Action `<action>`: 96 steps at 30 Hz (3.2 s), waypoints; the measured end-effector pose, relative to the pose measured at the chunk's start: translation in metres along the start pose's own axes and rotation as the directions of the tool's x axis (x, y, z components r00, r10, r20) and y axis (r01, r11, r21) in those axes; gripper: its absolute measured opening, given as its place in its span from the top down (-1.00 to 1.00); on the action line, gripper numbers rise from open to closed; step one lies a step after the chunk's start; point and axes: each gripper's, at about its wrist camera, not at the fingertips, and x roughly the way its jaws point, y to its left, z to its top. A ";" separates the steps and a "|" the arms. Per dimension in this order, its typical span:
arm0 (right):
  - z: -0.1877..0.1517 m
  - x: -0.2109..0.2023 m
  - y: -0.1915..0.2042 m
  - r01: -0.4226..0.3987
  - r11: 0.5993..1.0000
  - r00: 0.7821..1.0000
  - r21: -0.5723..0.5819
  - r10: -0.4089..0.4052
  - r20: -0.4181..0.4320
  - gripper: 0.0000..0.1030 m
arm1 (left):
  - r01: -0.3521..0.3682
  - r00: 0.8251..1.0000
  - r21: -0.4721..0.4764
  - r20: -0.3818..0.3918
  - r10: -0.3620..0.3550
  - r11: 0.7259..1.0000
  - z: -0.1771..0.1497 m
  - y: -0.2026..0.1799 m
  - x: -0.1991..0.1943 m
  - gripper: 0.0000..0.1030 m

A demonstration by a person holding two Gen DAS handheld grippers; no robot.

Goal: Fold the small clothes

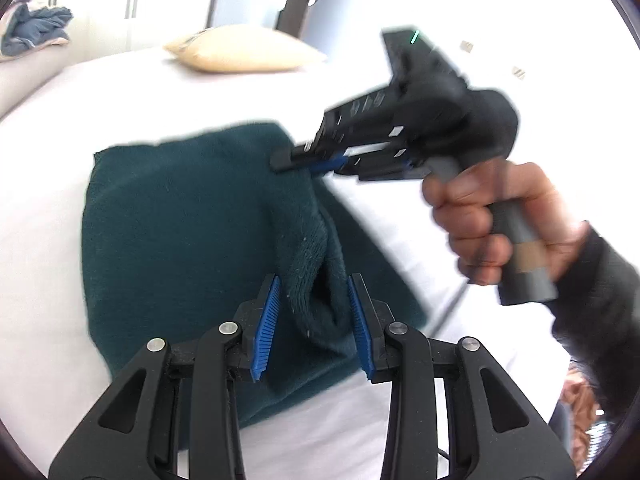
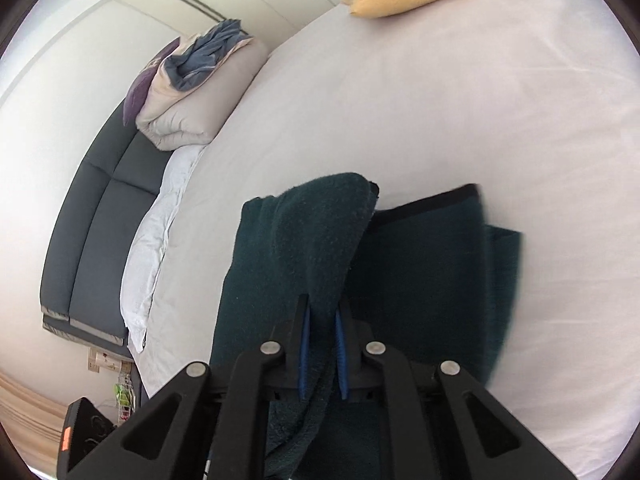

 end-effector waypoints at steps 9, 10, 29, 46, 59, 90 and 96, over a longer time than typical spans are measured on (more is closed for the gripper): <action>-0.009 -0.015 -0.070 0.029 0.985 1.000 0.171 -0.027 -0.014 0.83 | 0.028 0.998 -0.036 0.054 -0.026 0.999 0.003 0.003 -0.032 0.06; -0.013 -0.014 -0.075 0.025 0.982 0.999 0.186 -0.021 -0.027 0.83 | 0.013 0.999 -0.074 0.041 -0.010 0.997 0.002 0.016 -0.029 0.06; -0.063 -0.023 -0.067 -0.205 0.929 0.979 0.307 0.200 0.048 -0.08 | -0.062 0.998 -0.161 -0.041 0.056 0.985 0.014 0.101 0.023 0.06; -0.047 0.014 -0.036 -0.053 0.983 0.995 0.173 0.068 -0.079 0.69 | -0.064 0.996 -0.171 -0.074 0.052 0.983 0.023 0.107 0.042 0.06; -0.038 -0.027 -0.037 -0.056 0.990 0.998 0.128 0.052 0.037 0.73 | -0.057 0.995 -0.112 -0.091 0.047 0.992 0.032 0.083 0.052 0.06; -0.064 -0.060 -0.052 -0.013 0.982 0.993 0.187 -0.010 0.119 0.30 | -0.066 0.997 -0.132 -0.036 0.061 0.989 0.053 0.104 0.032 0.05; -0.055 -0.031 -0.002 -0.107 0.993 0.993 0.047 0.105 0.057 0.30 | -0.110 0.991 -0.142 -0.092 0.098 0.984 0.054 0.121 0.059 0.05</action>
